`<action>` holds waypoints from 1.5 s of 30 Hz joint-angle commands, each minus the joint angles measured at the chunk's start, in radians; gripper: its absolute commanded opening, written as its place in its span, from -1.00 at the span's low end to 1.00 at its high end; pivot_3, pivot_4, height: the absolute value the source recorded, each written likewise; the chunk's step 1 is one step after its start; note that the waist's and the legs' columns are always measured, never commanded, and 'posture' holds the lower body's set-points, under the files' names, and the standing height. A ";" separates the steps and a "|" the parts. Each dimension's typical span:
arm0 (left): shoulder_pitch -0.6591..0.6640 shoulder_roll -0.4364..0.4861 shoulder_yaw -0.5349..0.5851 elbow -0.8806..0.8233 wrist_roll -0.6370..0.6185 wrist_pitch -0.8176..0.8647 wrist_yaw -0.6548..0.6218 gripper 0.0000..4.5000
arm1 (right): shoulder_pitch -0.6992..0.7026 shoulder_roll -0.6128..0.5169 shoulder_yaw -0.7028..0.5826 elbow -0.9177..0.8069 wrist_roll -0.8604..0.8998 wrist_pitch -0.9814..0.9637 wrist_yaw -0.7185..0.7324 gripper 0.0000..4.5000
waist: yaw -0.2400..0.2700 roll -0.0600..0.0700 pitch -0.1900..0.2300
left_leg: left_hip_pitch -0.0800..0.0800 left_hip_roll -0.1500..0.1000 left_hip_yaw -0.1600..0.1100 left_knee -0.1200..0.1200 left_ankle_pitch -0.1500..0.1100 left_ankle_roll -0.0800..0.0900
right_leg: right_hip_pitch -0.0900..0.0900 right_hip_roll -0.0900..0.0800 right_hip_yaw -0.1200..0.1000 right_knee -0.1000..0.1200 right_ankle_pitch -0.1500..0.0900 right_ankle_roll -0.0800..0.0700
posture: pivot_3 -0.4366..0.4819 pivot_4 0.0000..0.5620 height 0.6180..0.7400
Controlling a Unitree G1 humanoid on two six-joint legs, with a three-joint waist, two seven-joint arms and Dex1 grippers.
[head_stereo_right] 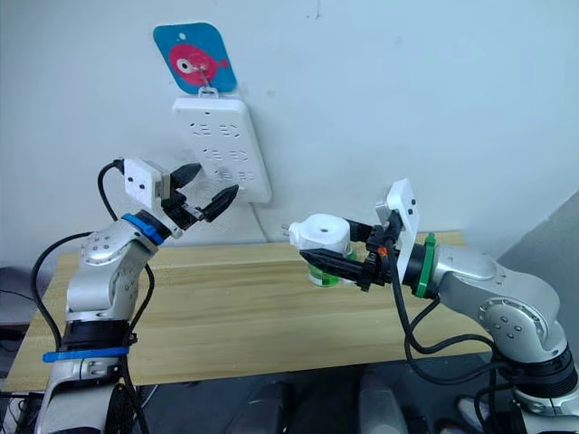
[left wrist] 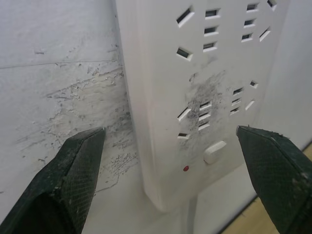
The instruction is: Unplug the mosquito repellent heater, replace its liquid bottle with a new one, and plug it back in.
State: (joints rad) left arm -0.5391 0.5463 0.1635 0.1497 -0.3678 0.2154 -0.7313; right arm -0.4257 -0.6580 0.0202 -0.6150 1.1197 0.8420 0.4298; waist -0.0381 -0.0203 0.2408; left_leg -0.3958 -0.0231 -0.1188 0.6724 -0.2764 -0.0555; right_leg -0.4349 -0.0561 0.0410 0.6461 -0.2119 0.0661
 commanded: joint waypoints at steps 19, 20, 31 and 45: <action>-0.119 0.046 -0.014 -0.032 -0.095 0.159 -0.203 0.92 | -0.006 -0.024 -0.038 -0.074 0.084 0.044 0.041 0.33 | -0.027 0.000 0.001 | -0.001 0.001 0.001 -0.002 0.000 0.000 | -0.003 0.000 0.001 0.000 0.000 0.000 | -0.32 -0.16 1.00; -0.116 0.047 -0.015 -0.035 -0.098 0.161 -0.206 0.84 | -0.006 -0.024 -0.038 -0.074 0.085 0.044 0.040 0.33 | -0.027 0.000 0.000 | -0.001 0.001 0.001 -0.002 0.000 0.000 | -0.003 0.000 0.001 0.000 0.000 0.000 | -0.32 -0.17 1.00; -0.075 0.006 -0.010 -0.083 -0.114 0.191 -0.156 -0.33 | -0.059 0.005 0.010 -0.055 0.002 0.052 -0.014 0.33 | -0.014 0.000 0.000 | -0.002 0.000 0.000 0.000 0.000 0.000 | -0.002 0.000 0.000 0.000 0.000 0.000 | -0.29 -0.17 1.00; 0.061 0.102 0.067 -0.264 -0.207 0.370 -0.105 -0.39 | -0.376 0.322 0.199 0.203 -0.427 0.046 -0.251 0.33 | -0.034 0.000 0.000 | -0.002 0.000 0.002 -0.005 0.000 0.000 | -0.006 -0.001 0.003 -0.002 0.001 0.001 | -0.22 -0.17 1.00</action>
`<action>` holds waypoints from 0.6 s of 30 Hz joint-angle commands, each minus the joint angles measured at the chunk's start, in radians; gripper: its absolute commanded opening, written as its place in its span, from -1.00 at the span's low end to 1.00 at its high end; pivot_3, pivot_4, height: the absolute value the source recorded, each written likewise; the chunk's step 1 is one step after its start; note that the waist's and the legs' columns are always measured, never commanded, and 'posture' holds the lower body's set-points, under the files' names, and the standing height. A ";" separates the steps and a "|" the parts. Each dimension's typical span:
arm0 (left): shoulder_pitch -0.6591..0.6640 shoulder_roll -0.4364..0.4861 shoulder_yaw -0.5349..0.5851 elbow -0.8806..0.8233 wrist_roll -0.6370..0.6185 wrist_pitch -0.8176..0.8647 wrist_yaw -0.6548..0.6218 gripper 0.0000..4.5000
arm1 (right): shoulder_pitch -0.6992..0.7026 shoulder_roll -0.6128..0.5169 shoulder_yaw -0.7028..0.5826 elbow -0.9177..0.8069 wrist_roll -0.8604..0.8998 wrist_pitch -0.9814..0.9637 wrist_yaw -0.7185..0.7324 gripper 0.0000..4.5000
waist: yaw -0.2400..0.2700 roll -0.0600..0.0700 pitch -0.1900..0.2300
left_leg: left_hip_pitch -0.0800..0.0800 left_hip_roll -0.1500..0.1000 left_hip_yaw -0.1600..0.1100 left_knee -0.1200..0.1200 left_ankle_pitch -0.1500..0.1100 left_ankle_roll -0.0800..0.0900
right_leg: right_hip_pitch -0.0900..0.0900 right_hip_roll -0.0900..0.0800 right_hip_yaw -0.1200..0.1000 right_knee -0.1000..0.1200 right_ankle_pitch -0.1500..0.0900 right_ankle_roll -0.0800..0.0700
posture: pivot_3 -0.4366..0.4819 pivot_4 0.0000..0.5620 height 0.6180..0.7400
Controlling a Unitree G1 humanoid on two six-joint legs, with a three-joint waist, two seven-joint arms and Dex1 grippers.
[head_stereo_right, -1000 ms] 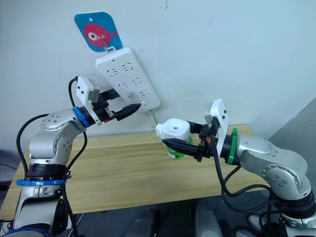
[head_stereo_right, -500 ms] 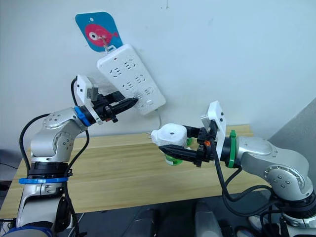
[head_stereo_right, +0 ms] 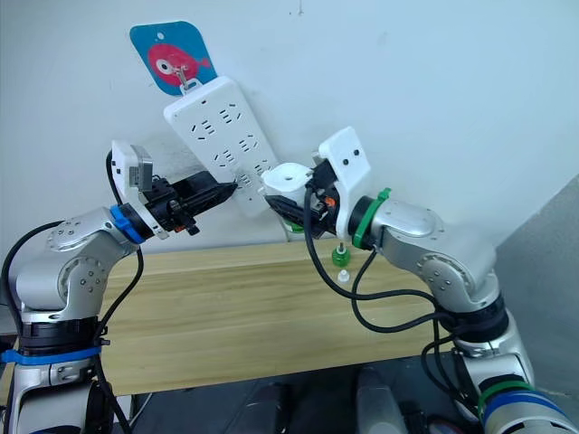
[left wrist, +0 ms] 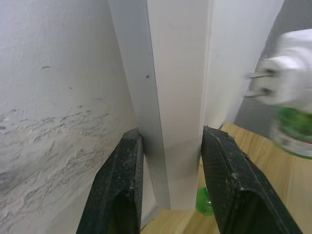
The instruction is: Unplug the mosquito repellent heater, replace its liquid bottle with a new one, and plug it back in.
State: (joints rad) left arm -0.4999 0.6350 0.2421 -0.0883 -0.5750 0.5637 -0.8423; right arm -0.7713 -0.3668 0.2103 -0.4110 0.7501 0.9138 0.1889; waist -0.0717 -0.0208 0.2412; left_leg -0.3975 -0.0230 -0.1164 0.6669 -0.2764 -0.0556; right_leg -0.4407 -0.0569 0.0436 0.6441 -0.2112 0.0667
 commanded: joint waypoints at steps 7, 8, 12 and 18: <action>0.013 0.014 -0.020 -0.015 0.001 0.018 0.010 -0.39 | -0.035 0.102 0.014 0.035 -0.172 -0.055 0.005 0.33 | -0.002 0.000 0.000 | 0.001 0.000 0.001 -0.001 0.000 0.000 | 0.000 0.000 0.001 0.001 0.000 0.000 | -0.22 -0.17 1.00; 0.012 0.014 -0.021 -0.014 0.002 0.017 0.009 -0.39 | -0.035 0.108 0.012 0.037 -0.185 -0.058 0.009 0.33 | -0.003 0.000 0.000 | 0.001 0.000 0.001 -0.001 0.000 0.000 | 0.000 0.000 0.001 0.001 0.000 0.000 | -0.22 -0.17 1.00; 0.009 0.015 -0.028 -0.008 0.009 0.006 0.003 -0.40 | -0.033 0.126 0.005 0.043 -0.224 -0.066 0.024 0.33 | -0.004 0.000 0.000 | 0.001 0.000 0.001 -0.001 0.000 0.000 | -0.001 0.000 0.001 0.001 0.000 0.000 | -0.22 -0.17 1.00; 0.006 0.014 -0.035 -0.003 0.014 -0.002 -0.003 -0.40 | -0.031 0.141 0.000 0.042 -0.264 -0.075 0.054 0.33 | -0.004 0.000 0.000 | 0.001 0.000 0.001 -0.001 0.000 0.000 | -0.001 0.000 0.001 0.001 0.000 0.000 | -0.22 -0.18 1.00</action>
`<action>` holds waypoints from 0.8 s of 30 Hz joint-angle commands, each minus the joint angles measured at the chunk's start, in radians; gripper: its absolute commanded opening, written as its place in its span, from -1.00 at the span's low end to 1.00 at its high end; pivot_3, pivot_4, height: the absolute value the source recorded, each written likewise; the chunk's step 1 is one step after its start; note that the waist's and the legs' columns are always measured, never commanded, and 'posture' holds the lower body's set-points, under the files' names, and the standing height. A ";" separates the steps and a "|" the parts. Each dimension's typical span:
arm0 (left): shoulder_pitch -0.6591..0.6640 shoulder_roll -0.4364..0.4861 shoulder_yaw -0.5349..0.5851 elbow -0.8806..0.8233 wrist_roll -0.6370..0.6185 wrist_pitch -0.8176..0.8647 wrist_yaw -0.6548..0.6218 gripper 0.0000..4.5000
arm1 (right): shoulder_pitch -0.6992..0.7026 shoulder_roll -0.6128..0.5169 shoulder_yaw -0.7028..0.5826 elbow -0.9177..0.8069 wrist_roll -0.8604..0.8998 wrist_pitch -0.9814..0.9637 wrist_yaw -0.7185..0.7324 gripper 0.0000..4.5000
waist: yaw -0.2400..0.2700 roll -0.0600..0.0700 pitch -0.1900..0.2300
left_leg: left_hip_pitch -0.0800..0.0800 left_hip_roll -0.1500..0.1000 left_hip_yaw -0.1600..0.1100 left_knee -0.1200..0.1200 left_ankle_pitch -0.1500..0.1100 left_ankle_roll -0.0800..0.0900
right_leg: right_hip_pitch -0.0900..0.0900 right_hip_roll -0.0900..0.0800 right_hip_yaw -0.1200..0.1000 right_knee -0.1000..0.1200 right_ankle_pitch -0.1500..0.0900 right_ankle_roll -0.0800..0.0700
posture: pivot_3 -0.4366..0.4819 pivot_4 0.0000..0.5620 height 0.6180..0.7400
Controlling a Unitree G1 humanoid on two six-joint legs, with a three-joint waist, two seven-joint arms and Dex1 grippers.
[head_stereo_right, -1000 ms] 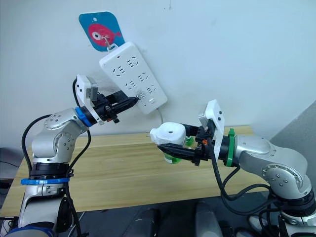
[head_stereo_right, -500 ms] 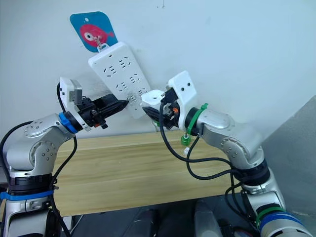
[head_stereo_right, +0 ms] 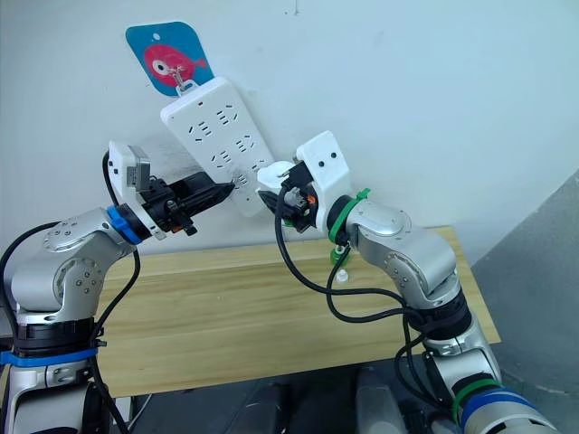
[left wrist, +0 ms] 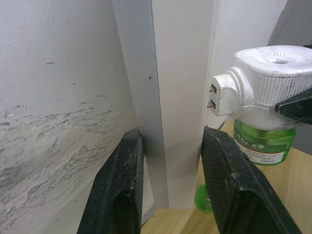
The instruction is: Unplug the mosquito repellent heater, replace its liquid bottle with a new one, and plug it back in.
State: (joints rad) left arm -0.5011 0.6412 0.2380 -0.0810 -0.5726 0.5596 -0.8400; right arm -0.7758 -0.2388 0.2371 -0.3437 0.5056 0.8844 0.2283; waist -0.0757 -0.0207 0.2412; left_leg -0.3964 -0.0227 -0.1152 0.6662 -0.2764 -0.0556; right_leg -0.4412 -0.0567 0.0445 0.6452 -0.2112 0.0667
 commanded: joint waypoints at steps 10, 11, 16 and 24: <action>0.004 0.007 -0.033 -0.006 0.013 0.002 -0.003 -0.40 | -0.005 0.005 0.022 -0.058 -0.110 -0.117 0.097 0.33 | -0.001 0.000 0.000 | 0.000 0.000 0.000 0.000 0.000 0.000 | 0.000 0.000 0.000 0.000 0.000 0.000 | -0.22 -0.18 1.00; 0.004 0.007 -0.033 -0.006 0.013 0.002 -0.003 -0.40 | -0.004 0.012 0.020 -0.056 -0.117 -0.127 0.100 0.33 | -0.001 0.000 0.000 | 0.000 0.000 0.000 0.000 0.000 0.000 | 0.000 0.000 0.000 0.000 0.000 0.000 | -0.22 -0.18 1.00; 0.003 0.007 -0.034 -0.005 0.014 0.002 -0.001 -0.40 | 0.010 0.009 0.041 -0.064 -0.161 -0.173 0.133 0.33 | -0.001 0.000 0.000 | 0.000 0.000 0.000 0.000 0.000 0.000 | 0.000 0.000 0.000 0.000 0.000 0.000 | -0.22 -0.17 1.00; -0.002 0.008 -0.037 -0.002 0.016 0.000 -0.002 -0.40 | 0.021 0.005 0.035 -0.057 -0.190 -0.118 0.137 0.33 | -0.001 0.000 0.000 | 0.000 0.000 0.000 0.000 0.000 0.000 | 0.000 0.000 0.000 0.000 0.000 0.000 | -0.22 -0.17 1.00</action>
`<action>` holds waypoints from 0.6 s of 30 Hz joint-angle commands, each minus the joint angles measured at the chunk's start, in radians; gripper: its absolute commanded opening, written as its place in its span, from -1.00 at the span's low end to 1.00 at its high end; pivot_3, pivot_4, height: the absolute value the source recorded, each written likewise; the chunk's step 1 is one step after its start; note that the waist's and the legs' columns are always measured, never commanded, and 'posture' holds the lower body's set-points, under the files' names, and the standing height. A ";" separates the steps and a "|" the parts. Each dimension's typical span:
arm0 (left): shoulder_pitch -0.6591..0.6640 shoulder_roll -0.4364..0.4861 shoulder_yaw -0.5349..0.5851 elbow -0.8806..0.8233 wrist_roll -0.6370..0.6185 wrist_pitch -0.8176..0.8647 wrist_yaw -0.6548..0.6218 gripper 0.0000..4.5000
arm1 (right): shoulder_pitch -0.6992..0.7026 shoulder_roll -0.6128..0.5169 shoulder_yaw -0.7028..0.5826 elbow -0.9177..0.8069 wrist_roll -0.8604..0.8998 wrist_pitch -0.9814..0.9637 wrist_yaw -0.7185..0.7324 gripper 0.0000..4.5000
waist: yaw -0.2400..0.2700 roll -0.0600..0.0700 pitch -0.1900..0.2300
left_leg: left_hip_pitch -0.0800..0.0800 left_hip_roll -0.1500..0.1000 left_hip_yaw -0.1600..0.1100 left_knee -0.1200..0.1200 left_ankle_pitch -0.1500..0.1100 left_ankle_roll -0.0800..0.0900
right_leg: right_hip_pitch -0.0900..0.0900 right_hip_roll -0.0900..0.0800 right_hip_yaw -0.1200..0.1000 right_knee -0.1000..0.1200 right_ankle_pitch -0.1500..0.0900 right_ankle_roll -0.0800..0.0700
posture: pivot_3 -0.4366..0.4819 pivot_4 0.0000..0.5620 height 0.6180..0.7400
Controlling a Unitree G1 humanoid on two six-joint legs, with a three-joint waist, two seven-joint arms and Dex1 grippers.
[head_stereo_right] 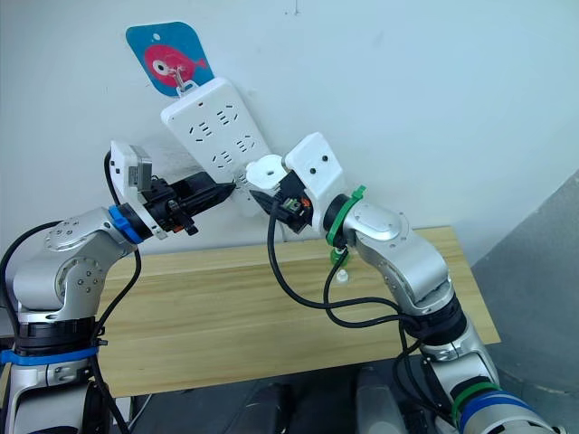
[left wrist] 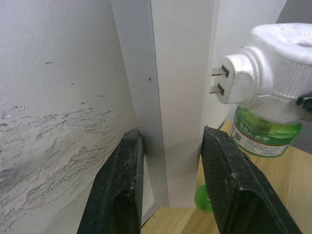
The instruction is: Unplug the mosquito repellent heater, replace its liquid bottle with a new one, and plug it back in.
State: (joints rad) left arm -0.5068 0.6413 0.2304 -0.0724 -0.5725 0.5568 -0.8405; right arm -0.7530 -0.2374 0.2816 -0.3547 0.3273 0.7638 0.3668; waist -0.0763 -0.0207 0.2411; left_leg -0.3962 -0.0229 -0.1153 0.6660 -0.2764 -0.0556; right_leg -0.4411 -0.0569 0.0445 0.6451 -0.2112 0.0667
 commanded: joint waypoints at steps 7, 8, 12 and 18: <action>-0.001 0.007 -0.034 -0.007 0.016 0.001 -0.004 -0.40 | -0.002 0.011 -0.022 -0.044 -0.032 0.008 -0.004 0.33 | 0.000 0.000 0.000 | 0.000 0.000 0.000 0.000 0.000 0.000 | 0.000 0.000 0.000 0.000 0.000 0.000 | -0.22 -0.17 1.00; -0.001 0.006 -0.035 -0.007 0.016 0.001 -0.004 -0.40 | 0.000 0.013 -0.023 -0.044 -0.035 0.005 -0.005 0.33 | 0.000 0.000 0.000 | 0.000 0.000 0.000 0.000 0.000 0.000 | 0.000 0.000 0.000 0.000 0.000 0.000 | -0.22 -0.17 1.00; -0.001 0.007 -0.037 -0.007 0.017 0.000 -0.004 -0.40 | 0.001 0.020 -0.029 -0.043 -0.046 -0.011 -0.005 0.33 | 0.000 0.000 0.000 | 0.000 0.000 0.000 0.000 0.000 0.000 | 0.000 0.000 0.000 0.000 0.000 0.000 | -0.22 -0.17 1.00; -0.002 0.006 -0.038 -0.010 0.016 0.002 -0.003 -0.40 | 0.007 0.015 -0.027 -0.043 -0.069 -0.035 -0.001 0.33 | 0.000 0.000 0.000 | 0.000 0.000 0.000 0.000 0.000 0.000 | 0.000 0.000 0.000 0.000 0.000 0.000 | -0.22 -0.18 1.00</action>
State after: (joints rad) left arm -0.5106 0.6413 0.2232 -0.0683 -0.5711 0.5566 -0.8407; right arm -0.7422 -0.2249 0.2746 -0.3547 0.2721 0.7615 0.3669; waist -0.0762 -0.0207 0.2411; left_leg -0.3962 -0.0229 -0.1153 0.6660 -0.2764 -0.0557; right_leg -0.4411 -0.0569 0.0445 0.6451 -0.2112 0.0667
